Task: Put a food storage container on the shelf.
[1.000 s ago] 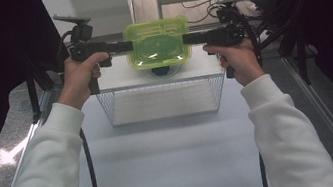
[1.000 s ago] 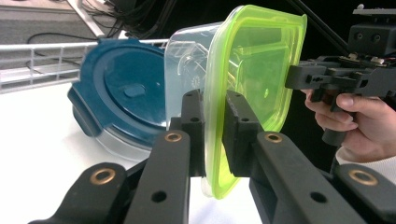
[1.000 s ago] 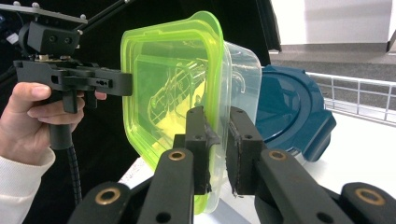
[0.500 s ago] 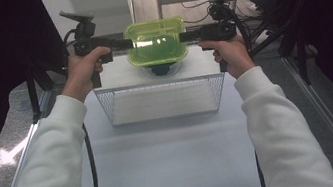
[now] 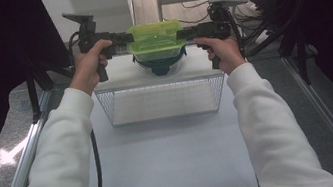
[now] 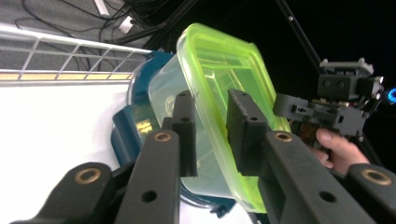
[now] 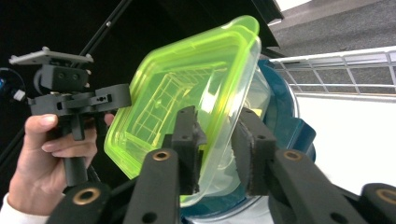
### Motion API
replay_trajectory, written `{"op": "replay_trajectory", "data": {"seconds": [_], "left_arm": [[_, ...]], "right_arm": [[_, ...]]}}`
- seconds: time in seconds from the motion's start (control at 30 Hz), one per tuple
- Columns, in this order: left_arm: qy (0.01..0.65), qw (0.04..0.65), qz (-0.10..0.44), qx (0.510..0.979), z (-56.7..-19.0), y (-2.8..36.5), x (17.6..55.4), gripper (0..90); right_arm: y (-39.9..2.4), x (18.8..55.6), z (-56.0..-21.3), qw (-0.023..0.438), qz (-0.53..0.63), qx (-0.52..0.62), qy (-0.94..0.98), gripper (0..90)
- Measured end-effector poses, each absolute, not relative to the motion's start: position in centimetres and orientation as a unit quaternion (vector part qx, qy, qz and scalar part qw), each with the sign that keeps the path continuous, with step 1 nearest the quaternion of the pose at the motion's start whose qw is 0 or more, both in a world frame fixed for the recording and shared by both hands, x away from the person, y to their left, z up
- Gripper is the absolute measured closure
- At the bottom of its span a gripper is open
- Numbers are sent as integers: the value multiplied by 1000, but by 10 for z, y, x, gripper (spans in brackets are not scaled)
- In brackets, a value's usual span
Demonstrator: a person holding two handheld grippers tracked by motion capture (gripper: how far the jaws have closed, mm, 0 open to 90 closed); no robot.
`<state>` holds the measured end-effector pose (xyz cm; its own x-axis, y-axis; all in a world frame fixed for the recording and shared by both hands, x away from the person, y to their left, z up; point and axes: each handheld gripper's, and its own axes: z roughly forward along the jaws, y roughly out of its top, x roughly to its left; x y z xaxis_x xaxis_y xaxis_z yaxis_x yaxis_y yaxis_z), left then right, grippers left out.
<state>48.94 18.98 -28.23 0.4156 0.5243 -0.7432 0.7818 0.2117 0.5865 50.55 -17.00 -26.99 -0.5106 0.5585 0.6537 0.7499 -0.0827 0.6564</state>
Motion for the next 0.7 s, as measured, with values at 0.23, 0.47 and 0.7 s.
{"op": "replay_trajectory", "data": {"seconds": [0.23, 0.47, 0.7], "left_arm": [[524, 571, -105, 623, -285, 187, 491, 681], [518, 588, -60, 618, -281, 187, 485, 293], [496, 596, -11, 631, -270, 198, 461, 222]], "right_arm": [[-169, 507, -272, 89, -553, -495, -664, 624], [-171, 504, -272, 69, -567, -499, -652, 394], [-183, 485, -262, 21, -571, -471, -672, 333]]}}
